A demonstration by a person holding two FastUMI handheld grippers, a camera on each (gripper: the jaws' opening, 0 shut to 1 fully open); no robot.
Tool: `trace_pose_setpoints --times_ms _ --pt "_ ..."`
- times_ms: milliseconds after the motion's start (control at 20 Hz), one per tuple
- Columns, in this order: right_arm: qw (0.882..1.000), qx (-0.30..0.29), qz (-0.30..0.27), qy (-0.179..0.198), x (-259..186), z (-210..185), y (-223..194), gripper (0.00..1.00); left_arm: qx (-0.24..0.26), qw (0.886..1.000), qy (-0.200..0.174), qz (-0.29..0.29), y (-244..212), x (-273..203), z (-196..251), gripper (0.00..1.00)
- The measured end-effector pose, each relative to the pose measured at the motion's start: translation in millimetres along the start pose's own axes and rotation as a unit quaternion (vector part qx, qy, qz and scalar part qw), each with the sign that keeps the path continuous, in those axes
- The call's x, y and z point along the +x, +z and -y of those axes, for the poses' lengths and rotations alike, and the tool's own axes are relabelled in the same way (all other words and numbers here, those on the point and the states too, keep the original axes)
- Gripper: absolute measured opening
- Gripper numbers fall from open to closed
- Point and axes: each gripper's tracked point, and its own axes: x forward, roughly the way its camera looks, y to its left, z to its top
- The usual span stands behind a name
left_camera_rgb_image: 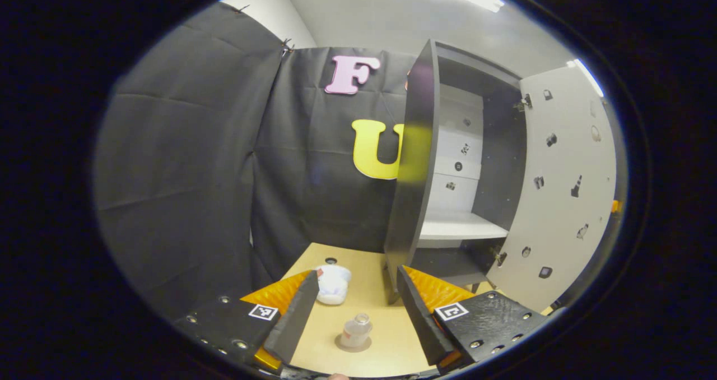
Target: Open the cabinet door with the right hand, grasp the bottle in the cabinet with the left hand and place it on the coaster, then close the cabinet door with the right hand.
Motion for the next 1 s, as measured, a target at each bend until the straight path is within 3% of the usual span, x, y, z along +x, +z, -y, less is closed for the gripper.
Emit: trace_pose_setpoints --times_ms 350,1000 --pt "0.999 -0.041 0.010 0.010 -12 -25 8 0.96 0.004 1.000 0.001 0.008 12 -10 -8 0.84" --pt "0.989 0.017 -0.018 0.144 -18 -165 -16 0.96 0.014 1.000 0.018 0.008 8 -34 -21 0.84"
